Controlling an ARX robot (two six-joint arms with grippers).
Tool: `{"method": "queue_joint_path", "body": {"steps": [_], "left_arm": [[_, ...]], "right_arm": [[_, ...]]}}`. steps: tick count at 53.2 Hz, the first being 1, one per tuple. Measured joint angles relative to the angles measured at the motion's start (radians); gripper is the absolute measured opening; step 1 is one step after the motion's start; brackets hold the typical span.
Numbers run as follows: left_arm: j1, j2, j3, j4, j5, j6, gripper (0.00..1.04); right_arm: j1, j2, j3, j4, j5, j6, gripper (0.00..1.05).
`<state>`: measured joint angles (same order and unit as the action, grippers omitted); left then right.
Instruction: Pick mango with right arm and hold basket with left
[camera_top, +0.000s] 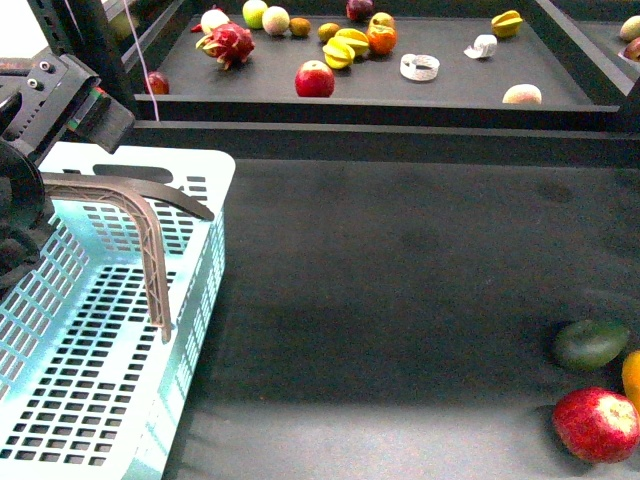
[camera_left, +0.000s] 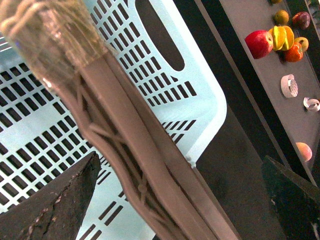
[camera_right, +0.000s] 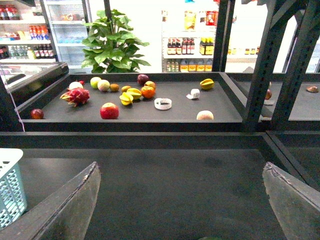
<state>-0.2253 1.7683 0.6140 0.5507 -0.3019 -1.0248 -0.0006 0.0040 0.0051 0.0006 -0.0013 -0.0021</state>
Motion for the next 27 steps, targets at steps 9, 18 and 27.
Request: {"method": "queue_joint_path", "body": {"steps": [9, 18, 27], "left_arm": [[0.050, 0.040, 0.037, 0.020, 0.024, -0.036, 0.96], [0.126, 0.066, 0.061, 0.032, 0.047, -0.071, 0.96], [0.175, 0.093, 0.064, 0.033, 0.057, -0.077, 0.96]], "right_arm": [[0.000, 0.000, 0.000, 0.000, 0.000, 0.000, 0.97], [0.000, 0.000, 0.000, 0.000, 0.000, 0.000, 0.97], [0.000, 0.000, 0.000, 0.000, 0.000, 0.000, 0.97]]}}
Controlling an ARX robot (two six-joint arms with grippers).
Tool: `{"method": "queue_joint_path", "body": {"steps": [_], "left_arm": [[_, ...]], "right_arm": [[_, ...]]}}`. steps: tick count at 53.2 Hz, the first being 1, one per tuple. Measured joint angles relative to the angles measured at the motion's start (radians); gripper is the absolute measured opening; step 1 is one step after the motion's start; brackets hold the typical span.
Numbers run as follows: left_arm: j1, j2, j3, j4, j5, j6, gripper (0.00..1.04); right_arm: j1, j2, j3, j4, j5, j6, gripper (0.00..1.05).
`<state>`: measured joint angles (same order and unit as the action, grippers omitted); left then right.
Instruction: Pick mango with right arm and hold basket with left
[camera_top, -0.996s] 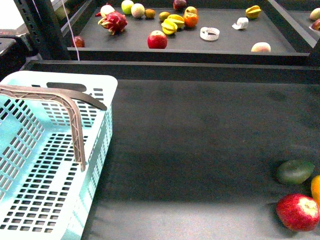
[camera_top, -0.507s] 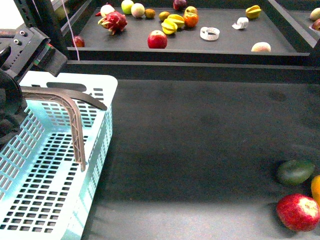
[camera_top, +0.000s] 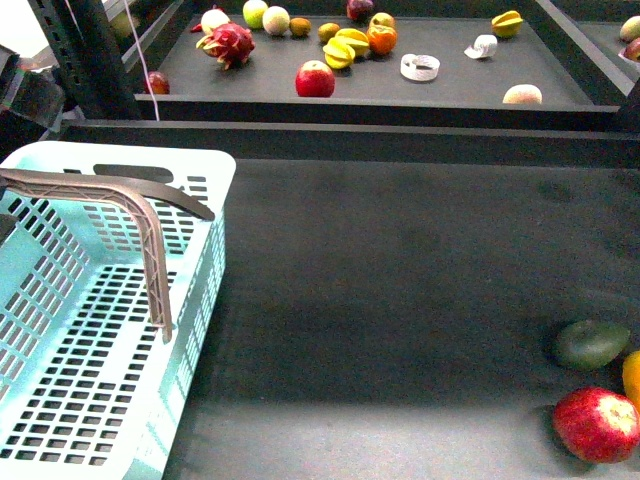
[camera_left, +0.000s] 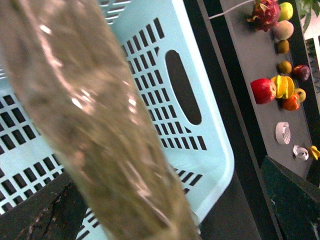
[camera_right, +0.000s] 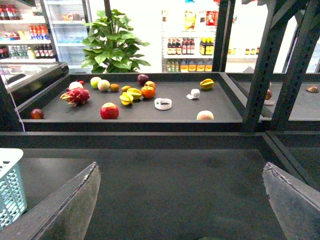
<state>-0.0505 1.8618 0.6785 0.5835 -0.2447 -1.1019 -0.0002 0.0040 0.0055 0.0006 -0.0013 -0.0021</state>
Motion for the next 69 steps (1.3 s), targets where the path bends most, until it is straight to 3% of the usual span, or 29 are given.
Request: {"method": "queue_joint_path", "body": {"steps": [14, 23, 27, 44, 69], "left_arm": [[0.013, 0.002, 0.000, 0.006, -0.019, -0.002, 0.56], [0.013, 0.005, -0.001, 0.027, 0.002, -0.036, 0.20], [0.013, 0.005, -0.003, 0.050, 0.024, -0.044, 0.09], [-0.050, -0.028, -0.068, 0.175, 0.129, 0.114, 0.07], [-0.334, -0.141, -0.089, 0.315, 0.287, 0.437, 0.07]], "right_arm": [[0.000, 0.000, 0.000, 0.000, 0.000, 0.000, 0.97], [0.000, 0.000, 0.000, 0.000, 0.000, 0.000, 0.97], [0.000, 0.000, 0.000, 0.000, 0.000, 0.000, 0.97], [0.000, 0.000, 0.000, 0.000, 0.000, 0.000, 0.97], [0.000, 0.000, 0.000, 0.000, 0.000, 0.000, 0.97]]}}
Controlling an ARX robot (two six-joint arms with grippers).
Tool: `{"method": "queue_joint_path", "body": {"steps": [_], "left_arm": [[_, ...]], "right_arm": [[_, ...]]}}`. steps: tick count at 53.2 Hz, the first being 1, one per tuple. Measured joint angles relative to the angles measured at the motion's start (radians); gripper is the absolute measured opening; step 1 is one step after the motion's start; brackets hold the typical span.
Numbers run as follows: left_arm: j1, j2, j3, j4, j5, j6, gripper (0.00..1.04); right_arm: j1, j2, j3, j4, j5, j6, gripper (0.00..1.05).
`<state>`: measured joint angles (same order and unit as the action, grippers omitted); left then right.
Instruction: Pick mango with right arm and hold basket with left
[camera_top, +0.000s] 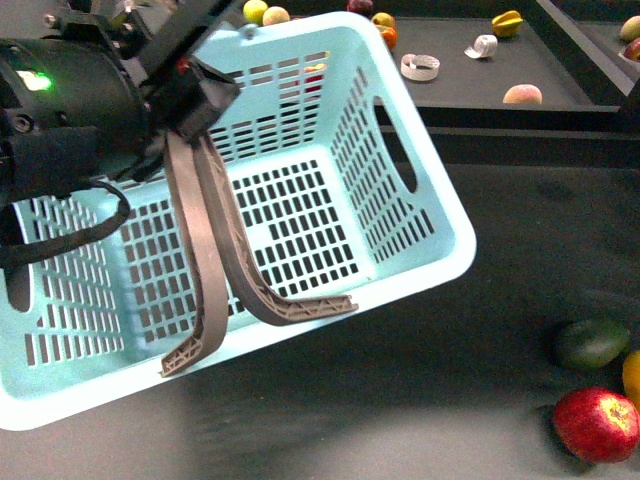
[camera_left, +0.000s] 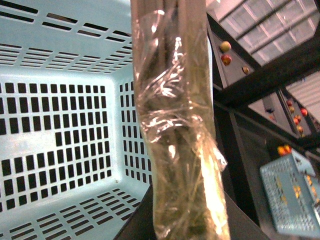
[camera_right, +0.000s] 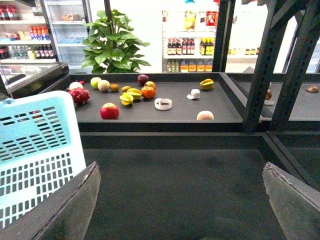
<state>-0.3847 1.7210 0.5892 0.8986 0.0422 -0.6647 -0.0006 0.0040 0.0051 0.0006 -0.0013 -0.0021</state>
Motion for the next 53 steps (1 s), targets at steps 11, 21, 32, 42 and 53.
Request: {"method": "queue_joint_path", "body": {"steps": [11, 21, 32, 42, 53], "left_arm": [[-0.091, 0.001, -0.016, 0.022, 0.019, 0.172, 0.07], [-0.122, 0.001, -0.036, 0.051, 0.012, 0.200, 0.07], [-0.126, -0.002, -0.047, 0.102, 0.023, 0.178, 0.07], [-0.133, -0.009, -0.047, 0.103, 0.020, 0.178, 0.07], [-0.133, -0.013, -0.047, 0.082, -0.019, 0.179, 0.07]], "right_arm": [[0.000, 0.000, 0.000, 0.000, 0.000, 0.000, 0.97], [0.000, 0.000, 0.000, 0.000, 0.000, 0.000, 0.97], [0.000, 0.000, 0.000, 0.000, 0.000, 0.000, 0.97], [0.000, 0.000, 0.000, 0.000, 0.000, 0.000, 0.97], [0.000, 0.000, 0.000, 0.000, 0.000, 0.000, 0.97]]}}
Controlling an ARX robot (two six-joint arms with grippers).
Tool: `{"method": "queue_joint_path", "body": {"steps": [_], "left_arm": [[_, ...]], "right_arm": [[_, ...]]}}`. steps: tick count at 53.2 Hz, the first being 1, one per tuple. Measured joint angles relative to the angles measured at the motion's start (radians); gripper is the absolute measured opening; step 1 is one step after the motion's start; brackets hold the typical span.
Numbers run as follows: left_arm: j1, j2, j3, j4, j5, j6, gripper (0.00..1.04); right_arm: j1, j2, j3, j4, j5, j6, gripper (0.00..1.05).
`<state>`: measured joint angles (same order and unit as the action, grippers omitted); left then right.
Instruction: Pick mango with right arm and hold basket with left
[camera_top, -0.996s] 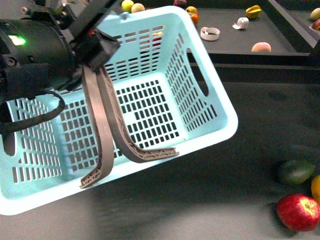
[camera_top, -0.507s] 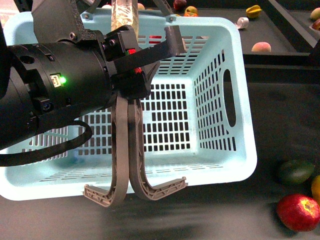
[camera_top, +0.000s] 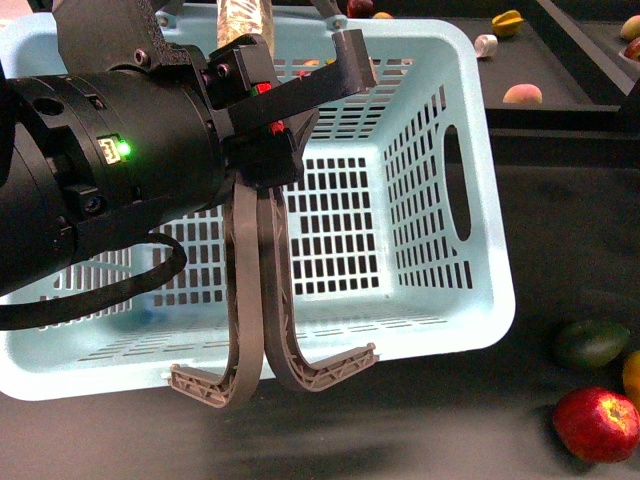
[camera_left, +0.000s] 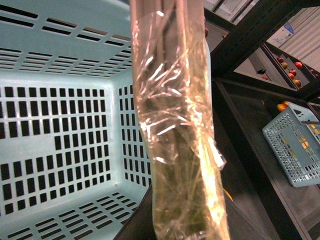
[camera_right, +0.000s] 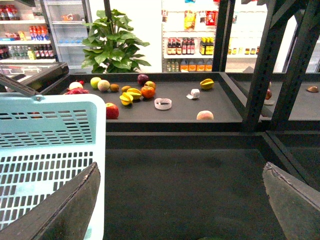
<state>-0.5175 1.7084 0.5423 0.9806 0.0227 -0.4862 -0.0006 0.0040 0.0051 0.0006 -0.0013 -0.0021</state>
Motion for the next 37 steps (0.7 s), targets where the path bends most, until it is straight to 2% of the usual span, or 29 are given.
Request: {"method": "queue_joint_path", "body": {"steps": [24, 27, 31, 34, 37], "left_arm": [[0.000, -0.001, 0.000, 0.000, -0.002, 0.004, 0.07], [0.000, -0.001, 0.000, 0.000, -0.003, 0.005, 0.07], [0.000, -0.001, 0.000, 0.000, -0.004, 0.005, 0.07], [0.000, -0.001, 0.000, 0.000, -0.004, 0.005, 0.07], [0.000, -0.001, 0.000, 0.000, -0.004, 0.007, 0.07]], "right_arm": [[0.000, 0.000, 0.000, 0.000, 0.001, 0.000, 0.97], [0.007, 0.026, -0.001, 0.068, 0.113, -0.027, 0.97], [-0.060, 0.114, 0.000, 0.150, 0.113, -0.035, 0.97], [-0.178, 0.276, 0.001, 0.233, 0.017, -0.026, 0.97], [-0.253, 0.410, 0.001, 0.322, -0.052, -0.029, 0.97]]}}
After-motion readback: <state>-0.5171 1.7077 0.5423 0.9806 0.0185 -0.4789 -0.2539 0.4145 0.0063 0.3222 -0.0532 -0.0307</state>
